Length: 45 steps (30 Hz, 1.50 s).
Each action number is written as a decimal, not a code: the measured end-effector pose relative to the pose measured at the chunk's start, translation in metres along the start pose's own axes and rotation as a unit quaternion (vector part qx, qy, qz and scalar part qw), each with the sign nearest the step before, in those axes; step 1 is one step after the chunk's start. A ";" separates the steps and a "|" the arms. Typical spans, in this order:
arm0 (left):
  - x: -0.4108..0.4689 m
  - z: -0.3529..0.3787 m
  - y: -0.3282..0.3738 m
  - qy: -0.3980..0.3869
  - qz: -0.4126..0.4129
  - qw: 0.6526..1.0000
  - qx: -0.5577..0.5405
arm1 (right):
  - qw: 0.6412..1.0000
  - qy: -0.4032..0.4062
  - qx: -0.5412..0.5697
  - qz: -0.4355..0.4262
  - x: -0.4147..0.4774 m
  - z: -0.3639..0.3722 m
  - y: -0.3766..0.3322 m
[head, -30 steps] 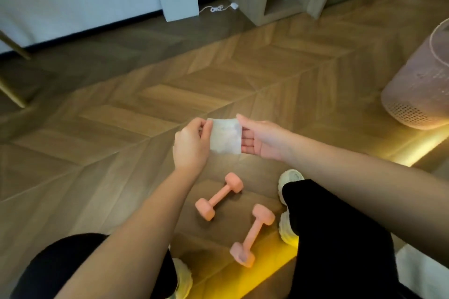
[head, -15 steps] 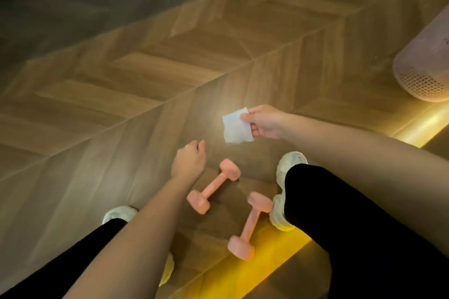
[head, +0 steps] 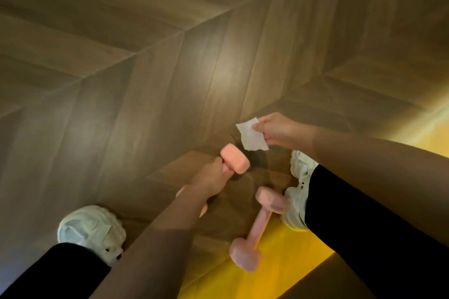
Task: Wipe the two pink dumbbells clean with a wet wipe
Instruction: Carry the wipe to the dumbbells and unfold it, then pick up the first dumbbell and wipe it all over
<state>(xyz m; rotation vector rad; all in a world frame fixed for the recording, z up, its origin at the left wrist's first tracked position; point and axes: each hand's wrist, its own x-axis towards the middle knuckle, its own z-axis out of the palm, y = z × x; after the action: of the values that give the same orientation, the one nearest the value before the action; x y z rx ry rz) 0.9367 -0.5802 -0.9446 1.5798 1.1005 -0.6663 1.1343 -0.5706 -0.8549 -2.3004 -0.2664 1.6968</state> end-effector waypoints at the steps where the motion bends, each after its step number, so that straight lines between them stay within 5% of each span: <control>1: 0.000 0.000 -0.002 -0.001 0.005 1.000 -0.016 | 1.000 -0.003 0.000 -0.001 -0.001 0.000 0.000; 12: -0.161 -0.120 0.055 0.158 0.081 0.980 -0.089 | 0.981 -0.007 0.005 -0.192 -0.151 -0.005 -0.068; 22: -0.375 -0.165 0.092 0.345 0.181 0.920 -0.033 | 0.866 0.007 0.153 -0.476 -0.331 0.014 -0.055; 26: -0.395 -0.146 0.076 0.372 0.169 0.912 -0.042 | 0.849 0.006 0.127 -0.512 -0.338 0.035 -0.049; 32: -0.375 -0.143 0.055 0.371 0.134 0.919 -0.004 | 0.845 -0.119 0.088 -0.513 -0.318 0.055 -0.071; 38: -0.363 -0.145 0.038 0.371 0.114 0.920 -0.060 | 0.837 -0.121 0.082 -0.527 -0.308 0.066 -0.069; 45: -0.366 -0.135 0.043 0.361 0.131 0.923 0.016 | 0.854 -0.135 0.106 -0.491 -0.301 0.067 -0.063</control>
<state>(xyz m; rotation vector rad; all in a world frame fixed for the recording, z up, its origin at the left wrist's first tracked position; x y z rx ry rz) 0.8052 -0.5685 -0.5751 2.0225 1.3587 0.1103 0.9814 -0.5954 -0.5813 -1.3179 -1.0386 1.3471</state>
